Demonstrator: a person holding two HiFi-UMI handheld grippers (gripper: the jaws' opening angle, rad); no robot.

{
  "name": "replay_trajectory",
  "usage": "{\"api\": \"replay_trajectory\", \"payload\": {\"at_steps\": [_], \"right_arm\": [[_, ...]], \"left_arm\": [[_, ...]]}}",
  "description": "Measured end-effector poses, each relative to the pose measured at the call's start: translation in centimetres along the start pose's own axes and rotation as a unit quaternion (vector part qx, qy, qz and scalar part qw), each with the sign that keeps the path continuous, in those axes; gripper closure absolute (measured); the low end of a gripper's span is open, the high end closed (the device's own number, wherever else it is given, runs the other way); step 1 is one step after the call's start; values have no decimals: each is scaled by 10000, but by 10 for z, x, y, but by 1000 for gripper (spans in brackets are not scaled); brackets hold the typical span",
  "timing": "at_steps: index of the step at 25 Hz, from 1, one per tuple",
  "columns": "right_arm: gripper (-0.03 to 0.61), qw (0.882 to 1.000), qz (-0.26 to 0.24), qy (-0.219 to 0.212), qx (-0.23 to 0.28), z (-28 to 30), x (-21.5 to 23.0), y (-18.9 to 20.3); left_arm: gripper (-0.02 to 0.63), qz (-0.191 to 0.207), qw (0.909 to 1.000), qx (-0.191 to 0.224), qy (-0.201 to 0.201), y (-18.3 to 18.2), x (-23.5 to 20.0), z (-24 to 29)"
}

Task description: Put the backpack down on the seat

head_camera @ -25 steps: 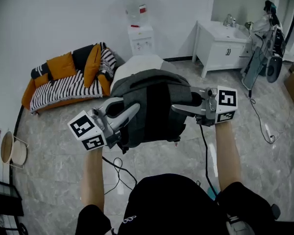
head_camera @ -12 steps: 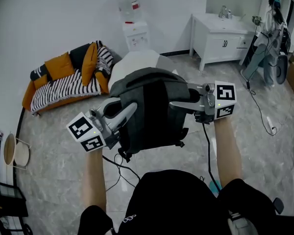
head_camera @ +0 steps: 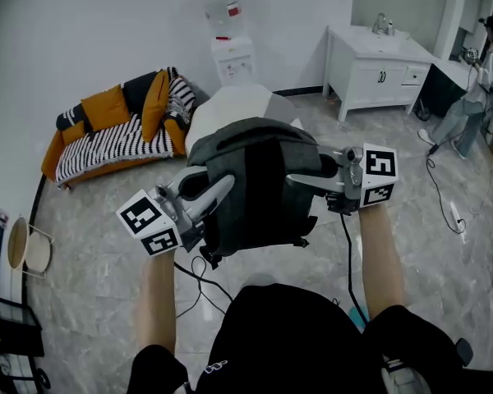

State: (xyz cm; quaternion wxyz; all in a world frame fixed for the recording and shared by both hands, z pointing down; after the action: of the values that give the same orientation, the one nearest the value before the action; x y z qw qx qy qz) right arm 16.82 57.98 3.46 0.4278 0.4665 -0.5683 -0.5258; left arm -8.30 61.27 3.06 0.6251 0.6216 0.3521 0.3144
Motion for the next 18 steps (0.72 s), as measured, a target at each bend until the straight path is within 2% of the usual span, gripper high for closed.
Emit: {"api": "replay_trajectory", "payload": {"at_steps": [8,11,18], "right_arm": [[538,9999,44,-138,92,-9,-13,-6],[538,9998,56,-187,66,-6,0,-11],[538,9997,44,-233,20,-6,20,18]], "left_arm": [[569,-32,9998,-10,-175,-5,21,2],[569,-66,9998,2,-205,-10,9,3],[569,-118,9996,79,-248,22,-9,7]]}}
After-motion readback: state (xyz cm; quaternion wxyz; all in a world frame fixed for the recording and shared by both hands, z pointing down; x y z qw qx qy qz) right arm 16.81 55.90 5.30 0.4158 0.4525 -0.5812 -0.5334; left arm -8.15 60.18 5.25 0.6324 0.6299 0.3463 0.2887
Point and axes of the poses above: the fingertips, and each gripper's own axes: z forward along the fingers, x to its right, y out of its underside, the point moved 9 cm from there along -z, backward along the fingers, and after that the axes turned 9 degrees about -y, right-handed, at the moved point
